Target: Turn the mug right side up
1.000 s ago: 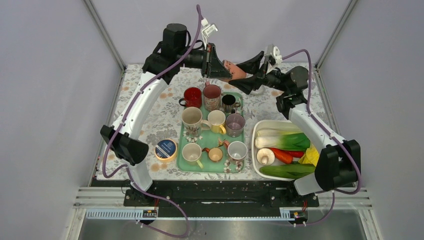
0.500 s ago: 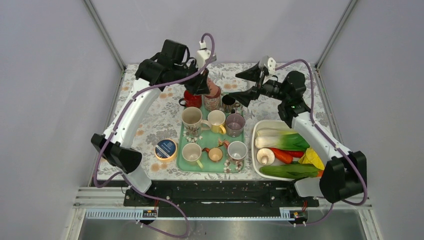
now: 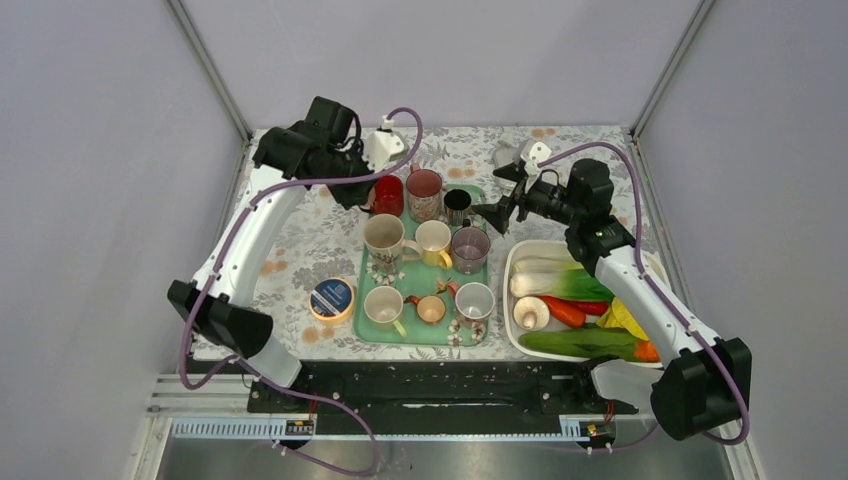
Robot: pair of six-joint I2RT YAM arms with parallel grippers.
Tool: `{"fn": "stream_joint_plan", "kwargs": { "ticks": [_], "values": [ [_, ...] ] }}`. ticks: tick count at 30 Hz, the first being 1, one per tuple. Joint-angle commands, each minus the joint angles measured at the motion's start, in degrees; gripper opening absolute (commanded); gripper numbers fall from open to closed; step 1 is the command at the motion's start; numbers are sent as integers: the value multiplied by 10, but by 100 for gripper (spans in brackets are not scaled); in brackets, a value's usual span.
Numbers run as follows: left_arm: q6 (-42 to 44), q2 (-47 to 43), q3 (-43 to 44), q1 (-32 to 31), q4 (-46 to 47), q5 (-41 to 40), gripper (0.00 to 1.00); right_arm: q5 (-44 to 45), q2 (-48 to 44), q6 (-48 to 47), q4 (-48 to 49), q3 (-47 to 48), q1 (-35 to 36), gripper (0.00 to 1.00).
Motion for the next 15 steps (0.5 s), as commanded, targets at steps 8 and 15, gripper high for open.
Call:
{"fn": "stream_joint_plan", "kwargs": {
  "ticks": [8,15],
  "values": [
    [25,191,180,-48,83,-24,0,101,-58,-65,-44,-57,4,99],
    [21,214,163,-80,64,-42,0,119,-55,-78,-57,-56,4,99]
  ]
}}
